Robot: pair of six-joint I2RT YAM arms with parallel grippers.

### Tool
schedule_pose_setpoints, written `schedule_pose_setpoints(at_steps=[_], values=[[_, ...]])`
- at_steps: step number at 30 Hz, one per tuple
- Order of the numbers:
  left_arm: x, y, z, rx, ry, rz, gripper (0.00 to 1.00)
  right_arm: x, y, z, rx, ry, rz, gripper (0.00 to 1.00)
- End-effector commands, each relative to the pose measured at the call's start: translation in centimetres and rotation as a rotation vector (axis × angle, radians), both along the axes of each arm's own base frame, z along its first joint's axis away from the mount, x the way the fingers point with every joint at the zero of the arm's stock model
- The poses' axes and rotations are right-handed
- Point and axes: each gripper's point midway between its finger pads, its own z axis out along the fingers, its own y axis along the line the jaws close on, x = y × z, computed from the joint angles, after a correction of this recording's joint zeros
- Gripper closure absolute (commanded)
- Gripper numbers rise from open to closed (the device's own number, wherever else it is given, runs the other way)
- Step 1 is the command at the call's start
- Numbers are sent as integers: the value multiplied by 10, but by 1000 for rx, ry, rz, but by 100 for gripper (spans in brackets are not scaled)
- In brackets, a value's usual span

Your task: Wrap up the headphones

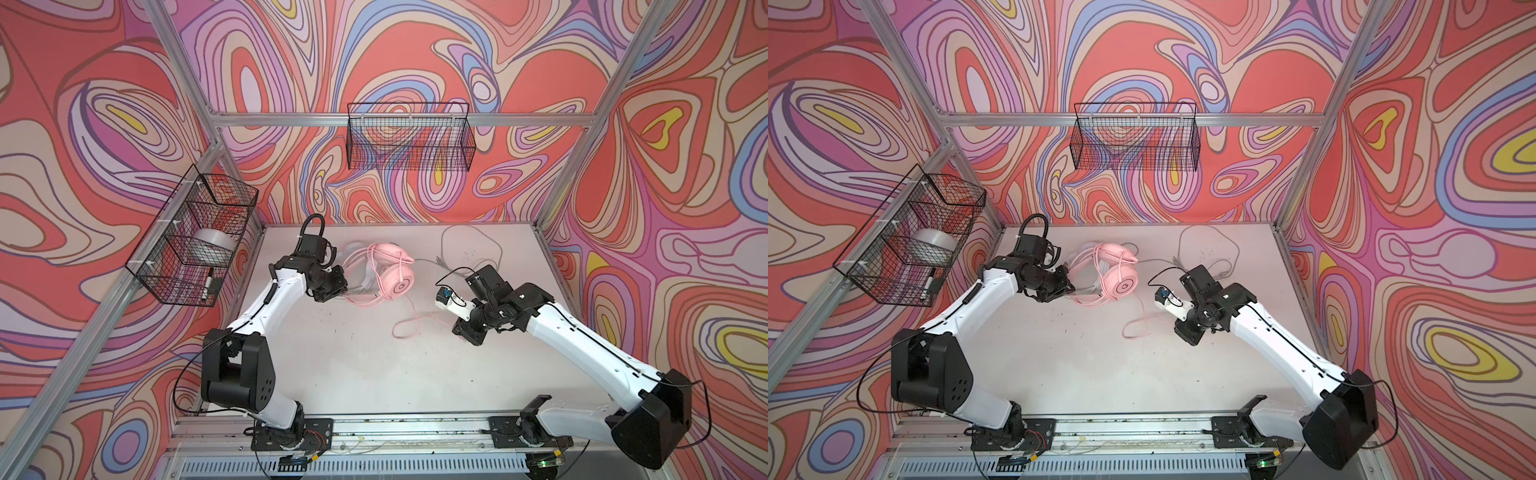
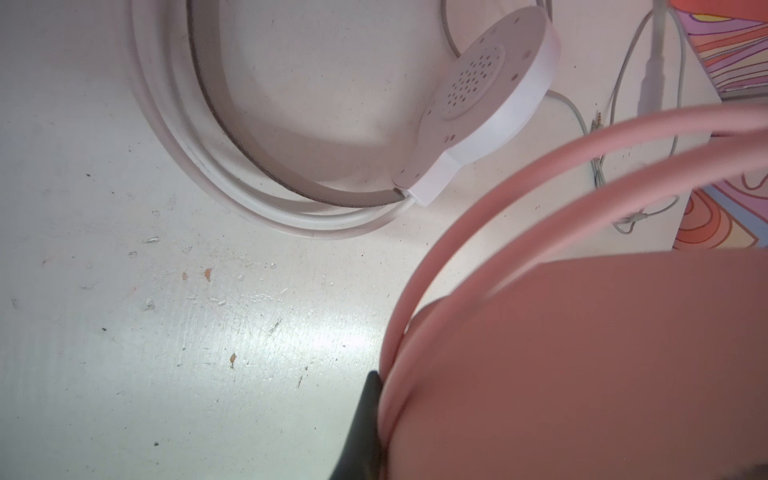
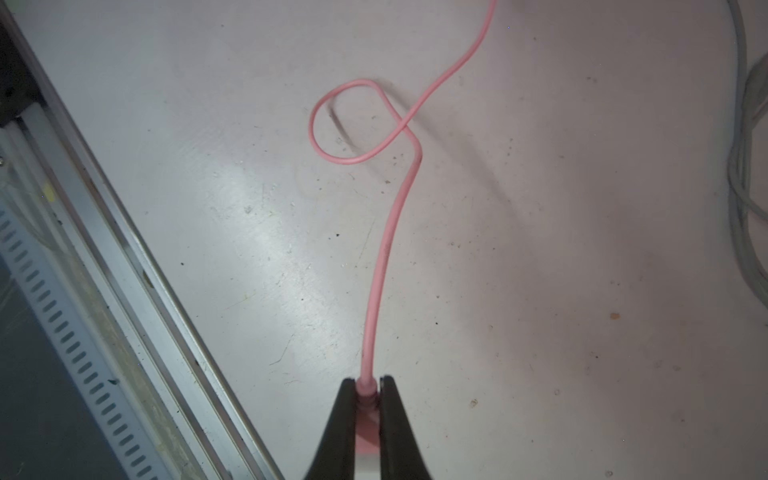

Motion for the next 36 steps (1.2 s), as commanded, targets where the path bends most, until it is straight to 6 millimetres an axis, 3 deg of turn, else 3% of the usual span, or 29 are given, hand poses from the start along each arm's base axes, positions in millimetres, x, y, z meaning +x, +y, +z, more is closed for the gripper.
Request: schedule_pose_setpoints(at_steps=[1, 8, 17, 26, 32, 36], values=[[9, 2, 13, -5, -17, 46, 100, -26, 25, 30, 107, -11, 153, 100], [8, -2, 2, 79, 19, 35, 100, -34, 66, 71, 237, -81, 343, 100], [-1, -15, -19, 190, 75, -43, 100, -5, 107, 114, 394, -245, 426, 100], [-23, -21, -34, 255, 105, -167, 100, 53, 118, 139, 397, -410, 242, 100], [-33, -27, -35, 250, 92, -241, 100, 103, 111, 147, 389, -440, 82, 100], [-39, -27, -35, 268, 95, -273, 100, 145, 91, 155, 409, -454, -80, 100]])
